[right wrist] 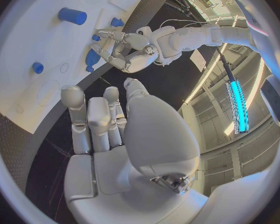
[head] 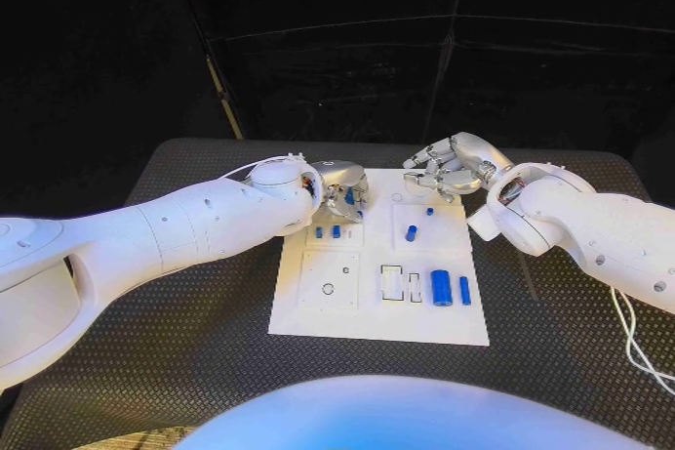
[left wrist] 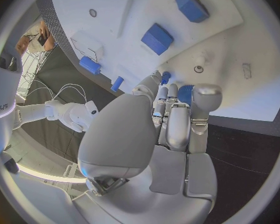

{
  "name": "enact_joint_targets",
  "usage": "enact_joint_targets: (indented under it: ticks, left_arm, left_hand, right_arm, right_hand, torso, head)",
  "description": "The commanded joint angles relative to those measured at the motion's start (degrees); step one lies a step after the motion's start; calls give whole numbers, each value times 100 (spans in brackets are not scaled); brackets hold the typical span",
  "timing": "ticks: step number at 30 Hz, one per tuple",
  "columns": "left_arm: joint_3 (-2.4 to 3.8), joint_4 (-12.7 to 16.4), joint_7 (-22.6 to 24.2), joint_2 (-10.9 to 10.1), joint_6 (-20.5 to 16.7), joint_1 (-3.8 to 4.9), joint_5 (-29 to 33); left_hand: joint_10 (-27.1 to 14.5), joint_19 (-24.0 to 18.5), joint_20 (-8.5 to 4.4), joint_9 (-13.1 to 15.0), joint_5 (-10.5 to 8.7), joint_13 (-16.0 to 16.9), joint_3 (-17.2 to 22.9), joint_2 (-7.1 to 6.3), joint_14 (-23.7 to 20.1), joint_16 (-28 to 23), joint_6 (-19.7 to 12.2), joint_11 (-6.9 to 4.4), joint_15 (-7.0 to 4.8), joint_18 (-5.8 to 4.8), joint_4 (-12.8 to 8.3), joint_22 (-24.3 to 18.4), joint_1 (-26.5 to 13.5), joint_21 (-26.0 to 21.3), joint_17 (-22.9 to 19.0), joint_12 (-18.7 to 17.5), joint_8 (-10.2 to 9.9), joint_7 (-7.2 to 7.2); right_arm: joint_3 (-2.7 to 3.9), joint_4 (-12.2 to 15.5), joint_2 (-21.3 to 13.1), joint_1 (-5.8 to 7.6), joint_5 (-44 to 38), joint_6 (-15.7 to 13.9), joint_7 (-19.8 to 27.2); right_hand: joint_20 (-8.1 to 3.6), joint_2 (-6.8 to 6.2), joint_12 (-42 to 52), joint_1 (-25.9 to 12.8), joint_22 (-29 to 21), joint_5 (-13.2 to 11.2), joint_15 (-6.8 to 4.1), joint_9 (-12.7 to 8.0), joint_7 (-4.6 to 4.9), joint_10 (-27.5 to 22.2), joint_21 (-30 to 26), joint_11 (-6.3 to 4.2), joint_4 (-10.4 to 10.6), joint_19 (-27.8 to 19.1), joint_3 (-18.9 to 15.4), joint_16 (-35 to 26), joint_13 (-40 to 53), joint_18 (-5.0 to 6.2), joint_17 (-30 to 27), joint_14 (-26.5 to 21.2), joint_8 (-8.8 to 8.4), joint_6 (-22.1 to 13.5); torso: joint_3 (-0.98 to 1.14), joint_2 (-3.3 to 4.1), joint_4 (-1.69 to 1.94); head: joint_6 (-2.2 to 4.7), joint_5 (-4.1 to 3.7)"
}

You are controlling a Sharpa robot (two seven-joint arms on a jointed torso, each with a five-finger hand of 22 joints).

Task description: Assemble the parts on the task board

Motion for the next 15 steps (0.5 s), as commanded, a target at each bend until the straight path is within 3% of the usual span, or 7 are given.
enact_joint_targets:
  ticks: [1,15]
  left_arm:
    - [2,-16,-57,21,160,6,-126]
    - [-1,-136,-97,97,266,5,-135]
  left_hand:
    - [61,45,-19,-10,-11,-7,49,66,149,40,67,-11,-43,-104,-3,45,25,57,-11,6,-15,10]
    - [215,65,-44,-39,-10,-16,206,135,141,68,190,-48,-73,-131,1,205,96,225,-34,-42,-42,5]
  right_arm:
    - [3,8,8,9,22,-29,57]
    - [3,4,16,9,22,-19,53]
  right_hand:
    - [6,23,7,-8,2,14,2,-6,-12,-38,-31,9,14,-43,25,-10,8,85,8,14,35,-34]
    - [6,24,12,-7,4,16,2,-6,-12,-35,-30,9,14,-41,26,-9,14,85,9,14,35,-34]
  torso:
    - [-1,1,2]
    - [1,1,1]
  head:
    - [0,4]
    - [0,3]
